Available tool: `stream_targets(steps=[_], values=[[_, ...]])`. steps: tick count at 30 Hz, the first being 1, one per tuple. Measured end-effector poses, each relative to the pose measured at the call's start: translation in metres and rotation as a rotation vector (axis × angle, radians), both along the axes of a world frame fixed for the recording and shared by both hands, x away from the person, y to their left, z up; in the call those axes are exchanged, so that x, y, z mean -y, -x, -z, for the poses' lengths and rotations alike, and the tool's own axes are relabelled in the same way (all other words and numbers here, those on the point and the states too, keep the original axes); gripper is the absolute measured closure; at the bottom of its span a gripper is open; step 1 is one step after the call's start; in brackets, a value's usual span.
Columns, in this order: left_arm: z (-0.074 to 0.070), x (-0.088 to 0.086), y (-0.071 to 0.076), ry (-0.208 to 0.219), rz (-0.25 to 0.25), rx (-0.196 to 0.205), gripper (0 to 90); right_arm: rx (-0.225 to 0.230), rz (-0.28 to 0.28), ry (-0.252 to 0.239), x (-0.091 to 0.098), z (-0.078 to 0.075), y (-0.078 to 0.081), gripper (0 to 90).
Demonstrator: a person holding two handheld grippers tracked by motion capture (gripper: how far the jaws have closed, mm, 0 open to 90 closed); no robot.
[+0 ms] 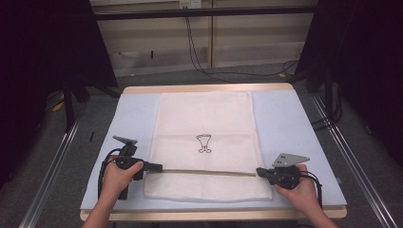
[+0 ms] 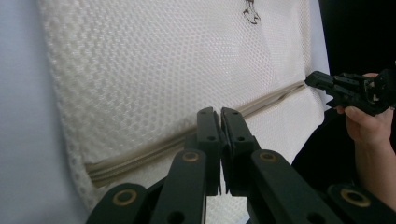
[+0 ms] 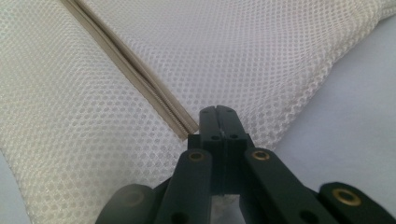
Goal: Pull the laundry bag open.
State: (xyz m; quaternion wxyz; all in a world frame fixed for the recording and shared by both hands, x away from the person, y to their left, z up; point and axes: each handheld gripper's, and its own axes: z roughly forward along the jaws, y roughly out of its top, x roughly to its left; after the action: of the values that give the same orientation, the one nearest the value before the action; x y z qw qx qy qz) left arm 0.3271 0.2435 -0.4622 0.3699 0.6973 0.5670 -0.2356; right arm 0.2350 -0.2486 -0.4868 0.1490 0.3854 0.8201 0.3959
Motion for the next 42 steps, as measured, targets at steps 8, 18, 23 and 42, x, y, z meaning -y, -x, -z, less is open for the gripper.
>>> stream_targets(steps=[8, 18, 23, 42], values=[[-0.002, -0.007, 0.0, -0.004, -0.01, 0.0, 87.3, 0.001, -0.001, 0.0, 0.0, 0.0, 0.0, 90.0], [-0.001, -0.027, 0.003, -0.024, -0.05, 0.003, 87.3, 0.001, 0.0, 0.001, 0.0, 0.0, 0.0, 90.0], [0.0, -0.038, 0.004, -0.037, -0.076, 0.003, 87.3, 0.001, 0.0, 0.0, 0.0, 0.0, 0.0, 90.0], [-0.003, -0.055, 0.007, 0.005, -0.126, 0.073, 76.7, 0.003, -0.007, -0.02, 0.002, -0.002, 0.0, 76.6]])
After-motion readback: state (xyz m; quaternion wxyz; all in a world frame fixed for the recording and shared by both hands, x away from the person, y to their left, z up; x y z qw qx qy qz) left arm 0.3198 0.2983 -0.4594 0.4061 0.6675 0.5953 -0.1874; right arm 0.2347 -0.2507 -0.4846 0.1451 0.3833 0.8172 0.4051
